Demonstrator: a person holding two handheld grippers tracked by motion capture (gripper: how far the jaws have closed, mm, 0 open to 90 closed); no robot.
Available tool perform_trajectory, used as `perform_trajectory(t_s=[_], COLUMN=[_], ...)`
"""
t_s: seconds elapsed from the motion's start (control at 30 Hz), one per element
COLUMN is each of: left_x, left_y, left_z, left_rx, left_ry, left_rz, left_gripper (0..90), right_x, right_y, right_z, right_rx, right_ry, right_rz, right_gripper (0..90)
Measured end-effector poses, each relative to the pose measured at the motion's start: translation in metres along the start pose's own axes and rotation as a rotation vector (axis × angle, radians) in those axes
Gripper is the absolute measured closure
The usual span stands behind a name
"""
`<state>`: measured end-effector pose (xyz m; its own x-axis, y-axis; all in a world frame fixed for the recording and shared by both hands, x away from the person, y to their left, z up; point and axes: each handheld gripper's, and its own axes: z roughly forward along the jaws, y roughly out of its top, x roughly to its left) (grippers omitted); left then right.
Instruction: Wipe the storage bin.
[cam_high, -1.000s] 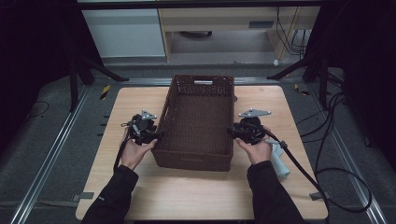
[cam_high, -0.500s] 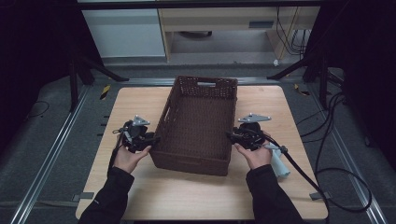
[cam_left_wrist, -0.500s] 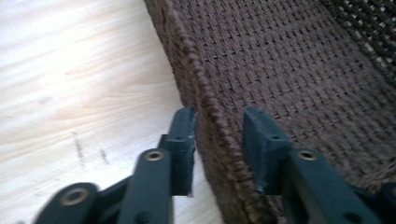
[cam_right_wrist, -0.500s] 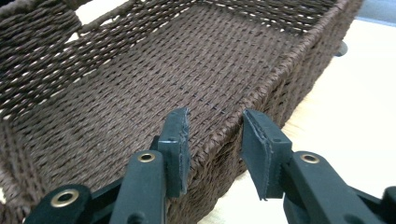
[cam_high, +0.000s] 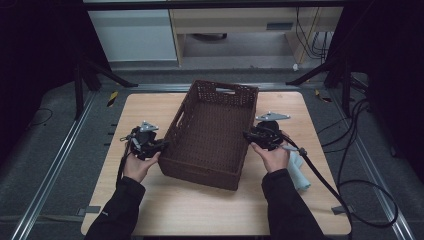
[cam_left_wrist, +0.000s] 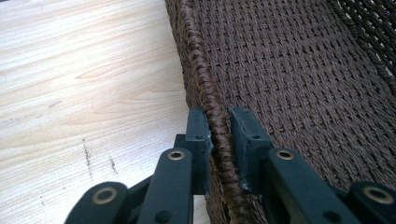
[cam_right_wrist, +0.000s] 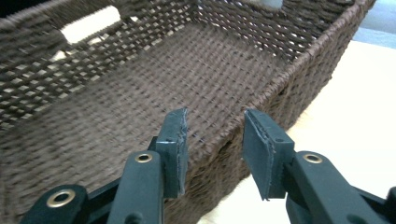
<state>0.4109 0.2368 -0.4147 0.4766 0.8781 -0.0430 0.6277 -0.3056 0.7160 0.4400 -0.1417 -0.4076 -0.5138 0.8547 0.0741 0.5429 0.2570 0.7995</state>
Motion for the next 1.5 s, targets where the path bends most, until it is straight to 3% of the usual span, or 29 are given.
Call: perform_trajectory(t_s=[0.2,0.4,0.57,0.63,0.87,1.1,1.27,1.5], left_x=[-0.003,-0.002,0.002,0.004,0.012,0.011,0.017,0.021], left_y=[-0.002,-0.007,-0.005,-0.004,-0.002,-0.006,-0.009,-0.005], left_z=[-0.006,-0.013,-0.011,-0.009,-0.006,-0.016,-0.022,-0.017], left_rx=[0.006,-0.001,0.007,0.002,-0.010,-0.014,-0.021,-0.014], left_ry=[0.041,0.017,0.022,0.022,0.023,0.023,0.011,0.025], left_rz=[0.037,0.011,-0.010,-0.023,-0.025,-0.011,-0.047,-0.048], left_gripper=[68.5,73.3,80.0,80.8,80.5,72.8,78.2,80.6], right_x=[0.003,0.009,0.014,0.013,0.001,0.002,0.009,0.009], right_y=[-0.002,-0.005,-0.009,-0.007,0.000,-0.003,-0.009,-0.008], right_z=[0.000,-0.006,-0.015,-0.016,-0.005,-0.005,-0.014,-0.021], right_rx=[0.004,0.015,0.022,0.011,0.003,0.004,0.011,0.010], right_ry=[0.002,-0.001,0.034,0.022,-0.029,-0.003,0.009,0.025], right_rz=[0.000,-0.009,-0.018,-0.024,-0.010,-0.007,-0.020,-0.030], right_gripper=[66.9,66.4,63.3,60.6,58.8,64.8,64.0,56.8])
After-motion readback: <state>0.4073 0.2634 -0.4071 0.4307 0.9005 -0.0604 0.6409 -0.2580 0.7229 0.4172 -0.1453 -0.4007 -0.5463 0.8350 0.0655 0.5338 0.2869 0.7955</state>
